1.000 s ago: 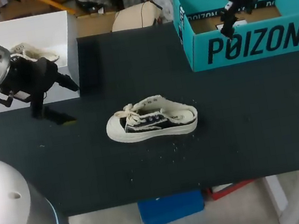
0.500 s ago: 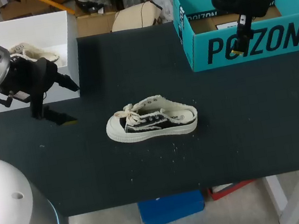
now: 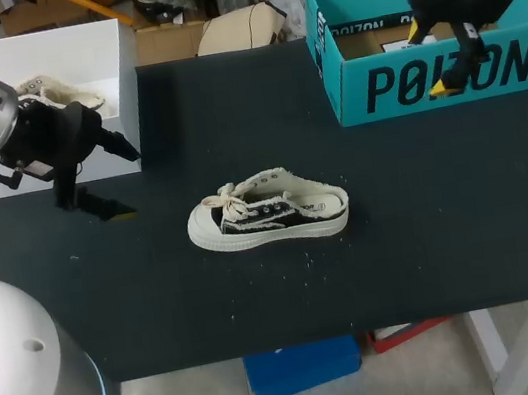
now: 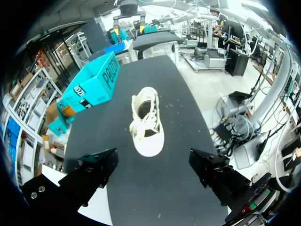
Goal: Take the shoe out of the shoebox, open the shoe tongue, remove and reinsert the insole, then place the shoe into the shoebox
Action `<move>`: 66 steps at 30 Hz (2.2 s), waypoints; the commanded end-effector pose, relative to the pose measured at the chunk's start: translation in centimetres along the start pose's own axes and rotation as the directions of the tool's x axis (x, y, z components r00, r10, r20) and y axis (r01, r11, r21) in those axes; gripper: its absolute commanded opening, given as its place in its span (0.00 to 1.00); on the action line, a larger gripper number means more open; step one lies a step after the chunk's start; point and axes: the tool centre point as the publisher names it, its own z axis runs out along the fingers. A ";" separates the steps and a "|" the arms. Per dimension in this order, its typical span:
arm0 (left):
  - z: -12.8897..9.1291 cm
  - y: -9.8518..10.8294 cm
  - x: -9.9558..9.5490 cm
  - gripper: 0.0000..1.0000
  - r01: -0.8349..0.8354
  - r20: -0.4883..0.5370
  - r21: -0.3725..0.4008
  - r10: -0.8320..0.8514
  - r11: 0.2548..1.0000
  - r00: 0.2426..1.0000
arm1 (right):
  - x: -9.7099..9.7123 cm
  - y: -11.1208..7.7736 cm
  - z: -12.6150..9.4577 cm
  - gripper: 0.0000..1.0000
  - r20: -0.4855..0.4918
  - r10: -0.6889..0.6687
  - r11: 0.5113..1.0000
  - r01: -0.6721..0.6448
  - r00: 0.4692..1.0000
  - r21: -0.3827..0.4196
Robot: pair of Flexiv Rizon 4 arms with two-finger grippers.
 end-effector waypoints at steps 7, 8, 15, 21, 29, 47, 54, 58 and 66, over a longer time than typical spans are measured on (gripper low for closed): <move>0.1 0.0 0.0 1.00 -0.002 0.002 0.000 0.002 1.000 1.000 | 2.3 -1.4 1.9 1.00 -0.039 -0.196 0.951 0.180 0.980 -0.253; 0.1 0.0 0.0 1.00 -0.002 0.002 0.000 0.002 1.000 1.000 | 2.7 -1.2 2.3 1.00 -0.023 -0.175 0.953 0.163 0.984 -0.256; 0.1 0.0 0.0 1.00 -0.002 0.002 0.000 0.002 1.000 1.000 | 4.2 -0.2 5.0 1.00 -0.006 -0.089 0.972 0.086 0.996 -0.218; 0.1 0.0 0.0 1.00 -0.002 0.002 0.000 0.002 1.000 1.000 | 5.0 0.3 7.8 1.00 0.006 -0.008 0.980 0.009 1.000 -0.201; 0.1 0.0 0.0 1.00 -0.002 0.002 0.000 0.002 1.000 1.000 | 5.1 1.9 11.8 1.00 0.039 0.071 0.971 -0.060 0.997 -0.233; 0.1 0.0 0.0 1.00 -0.002 0.002 0.000 0.002 1.000 1.000 | 6.3 4.6 19.8 1.00 0.016 0.143 0.931 -0.129 0.990 -0.340; 0.1 0.0 0.0 1.00 -0.002 0.002 0.000 0.002 1.000 1.000 | 6.6 5.5 22.8 1.00 -0.017 0.168 0.910 -0.162 0.986 -0.381; 0.1 0.0 0.0 1.00 -0.002 0.002 0.000 0.002 1.000 1.000 | 6.4 5.8 23.9 1.00 -0.021 0.189 0.897 -0.181 0.982 -0.404; 0.1 0.0 0.0 1.00 -0.002 0.002 0.000 0.002 1.000 1.000 | 6.1 6.4 25.6 1.00 -0.032 0.226 0.871 -0.217 0.974 -0.440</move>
